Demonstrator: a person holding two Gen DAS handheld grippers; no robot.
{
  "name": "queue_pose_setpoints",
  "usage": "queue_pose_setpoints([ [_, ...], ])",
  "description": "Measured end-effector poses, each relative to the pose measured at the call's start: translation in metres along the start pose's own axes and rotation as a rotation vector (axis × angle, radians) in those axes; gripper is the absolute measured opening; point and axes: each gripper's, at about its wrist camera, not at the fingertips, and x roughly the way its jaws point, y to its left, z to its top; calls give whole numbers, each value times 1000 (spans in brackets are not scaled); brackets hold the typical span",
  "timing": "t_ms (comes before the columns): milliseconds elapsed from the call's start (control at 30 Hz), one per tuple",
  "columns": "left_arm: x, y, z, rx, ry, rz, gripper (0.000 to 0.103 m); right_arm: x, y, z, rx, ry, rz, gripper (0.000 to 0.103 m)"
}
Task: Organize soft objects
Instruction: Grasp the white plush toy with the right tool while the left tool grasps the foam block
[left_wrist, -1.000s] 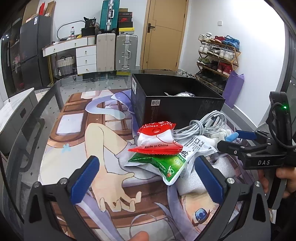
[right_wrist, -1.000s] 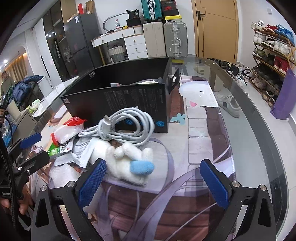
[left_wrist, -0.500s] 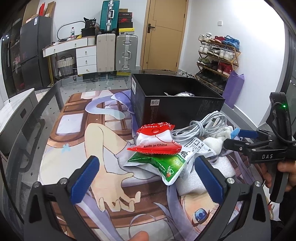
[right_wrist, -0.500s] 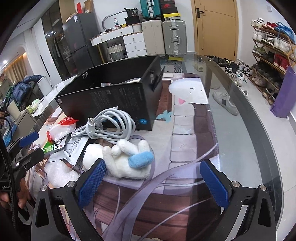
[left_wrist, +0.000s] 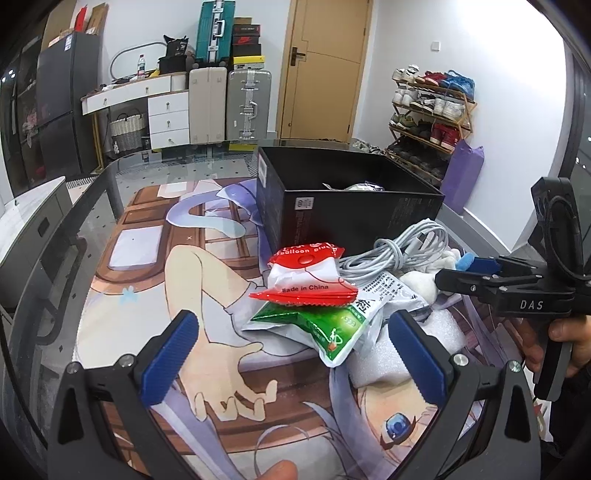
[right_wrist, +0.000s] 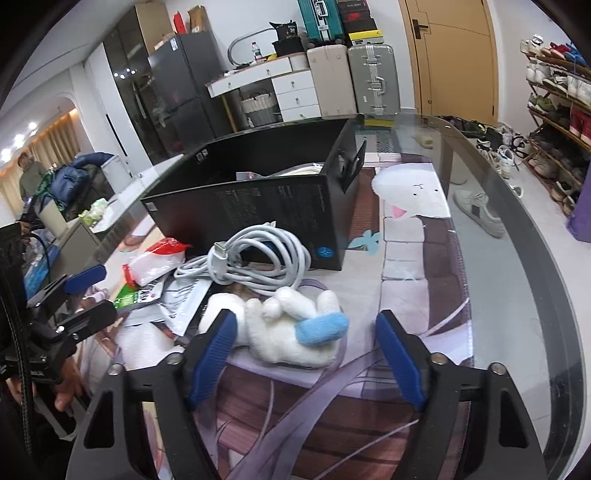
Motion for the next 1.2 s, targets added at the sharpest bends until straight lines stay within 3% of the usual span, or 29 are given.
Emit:
queue_pose_setpoints([
  [200, 0, -5, 0, 20, 2, 6, 103, -4, 4, -6, -10, -2, 41, 55],
  [400, -3, -9, -1, 25, -8, 42, 103, -8, 1, -10, 4, -4, 72, 44],
  [733, -9, -37, -6, 71, 19, 35, 103, -25, -11, -14, 0, -34, 105, 40],
  [1000, -6, -63, -7, 48, 62, -37, 103, -38, -9, -14, -39, -61, 124, 40],
  [1200, 5, -85, -11, 39, 74, 73, 103, -44, -13, -15, -36, -81, 109, 40],
])
